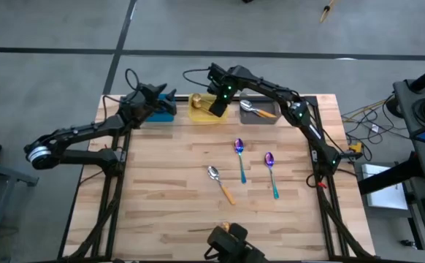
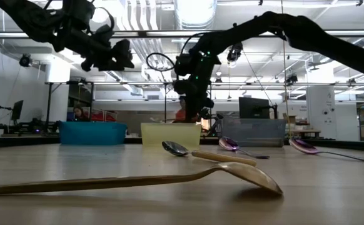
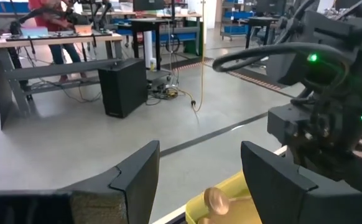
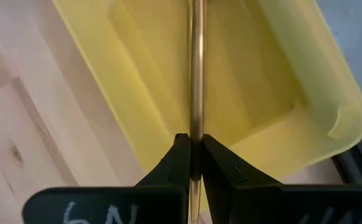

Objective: Sort silverware by color (type)
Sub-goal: Put the gold spoon into the yellow bin

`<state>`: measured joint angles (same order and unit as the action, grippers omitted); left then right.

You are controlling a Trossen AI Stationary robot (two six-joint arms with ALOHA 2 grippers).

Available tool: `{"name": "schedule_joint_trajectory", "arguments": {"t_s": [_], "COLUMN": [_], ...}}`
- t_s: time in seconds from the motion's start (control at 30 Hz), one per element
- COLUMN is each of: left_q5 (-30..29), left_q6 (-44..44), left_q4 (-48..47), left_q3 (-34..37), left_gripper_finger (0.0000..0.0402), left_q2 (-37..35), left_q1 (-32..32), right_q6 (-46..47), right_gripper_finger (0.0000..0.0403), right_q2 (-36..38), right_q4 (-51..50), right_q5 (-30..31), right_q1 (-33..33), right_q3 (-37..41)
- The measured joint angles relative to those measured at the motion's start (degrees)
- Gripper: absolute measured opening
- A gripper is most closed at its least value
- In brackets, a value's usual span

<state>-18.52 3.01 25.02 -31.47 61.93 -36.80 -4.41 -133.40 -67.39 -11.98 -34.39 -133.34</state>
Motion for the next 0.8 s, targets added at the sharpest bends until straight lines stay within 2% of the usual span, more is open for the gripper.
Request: {"name": "schedule_joint_trajectory", "arguments": {"t_s": [0.8], "left_q5": [0.0], "left_q6": [0.0], "left_q4": [0.2], "left_q3": [0.0], "left_gripper_finger": [0.0206], "left_q2": [2.1], "left_q1": [0.0], "right_q6": [-0.2], "right_gripper_finger": [0.0013], "right_q2": [-5.2], "right_q4": [4.2], "right_q5": [0.0], "right_q1": [0.1], "right_q3": [0.2]}}
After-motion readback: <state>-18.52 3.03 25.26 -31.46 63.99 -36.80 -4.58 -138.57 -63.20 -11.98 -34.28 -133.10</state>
